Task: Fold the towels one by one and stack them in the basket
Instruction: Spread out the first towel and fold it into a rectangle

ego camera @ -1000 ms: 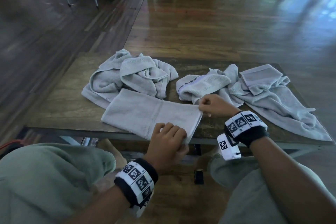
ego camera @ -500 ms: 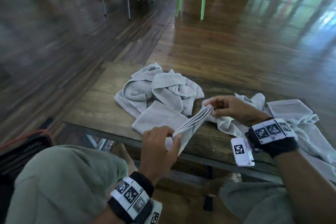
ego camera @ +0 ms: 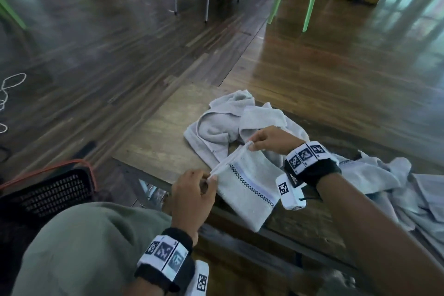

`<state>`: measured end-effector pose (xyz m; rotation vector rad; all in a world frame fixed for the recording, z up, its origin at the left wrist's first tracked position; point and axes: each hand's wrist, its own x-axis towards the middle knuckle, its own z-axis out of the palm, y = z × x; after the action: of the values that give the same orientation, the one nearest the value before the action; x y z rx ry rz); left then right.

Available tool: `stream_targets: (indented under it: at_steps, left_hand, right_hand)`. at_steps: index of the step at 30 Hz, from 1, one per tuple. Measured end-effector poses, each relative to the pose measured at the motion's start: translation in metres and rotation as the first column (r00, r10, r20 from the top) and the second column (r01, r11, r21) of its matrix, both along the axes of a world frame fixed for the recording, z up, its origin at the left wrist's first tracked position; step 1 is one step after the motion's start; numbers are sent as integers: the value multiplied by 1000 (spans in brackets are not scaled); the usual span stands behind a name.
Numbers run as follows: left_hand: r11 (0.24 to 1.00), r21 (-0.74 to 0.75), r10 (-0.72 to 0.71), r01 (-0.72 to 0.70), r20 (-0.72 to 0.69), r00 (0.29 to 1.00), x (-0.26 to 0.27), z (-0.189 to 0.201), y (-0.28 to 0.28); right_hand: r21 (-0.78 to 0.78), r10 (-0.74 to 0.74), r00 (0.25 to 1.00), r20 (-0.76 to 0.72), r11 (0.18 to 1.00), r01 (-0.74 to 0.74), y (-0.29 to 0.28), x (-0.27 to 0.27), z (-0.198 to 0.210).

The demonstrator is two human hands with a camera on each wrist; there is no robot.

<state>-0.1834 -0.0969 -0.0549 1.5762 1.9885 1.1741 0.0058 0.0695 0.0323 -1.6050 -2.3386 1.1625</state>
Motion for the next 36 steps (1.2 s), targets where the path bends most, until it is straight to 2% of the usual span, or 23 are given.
stream_targets:
  at_steps: [4,7,13,16,19,22,24,27,31,36]
  left_hand:
    - [998,-67,6,-11,-65,998,-4,-3,5]
    - [995,-101,14,-20,-61,998,-5,-3,7]
    - [990,-138,6,-19,-94,996,-6,1,10]
    - [982,-189,-12,-19,-162,987,-7,2,11]
    - [968,-251,-56,-8,-246,968,-8,3,12]
    - [952,-305,-105,18,-272,956,-8,6,15]
    - [942,-334,-136,30,-298,945,-8,9,20]
    - [926,-373,-162,53,-267,950,-9,12,27]
    - [937,-338,-165,93,-190,968,-7,13,23]
    - [935,-323,-162,147,-20,987,-2,21,13]
  right_hand:
    - [52,-24,999,31,998,22,6,-14,-17]
    - [104,-11,996,83,995,2,8,-18,-21]
    - [132,-17,995,98,991,4,13,-18,-25]
    - [145,3,984,176,989,-29,17,-22,-30]
    - [182,60,939,338,975,-128,17,-25,-33]
    - [132,150,836,527,958,-255,17,-30,-34]
    - [87,164,788,593,960,-265,19,-34,-34]
    - [73,179,791,585,960,-271,20,-37,-35]
    - [105,205,852,482,952,-288,16,-34,-32]
    - [115,116,926,360,979,-168,0,-20,-30]
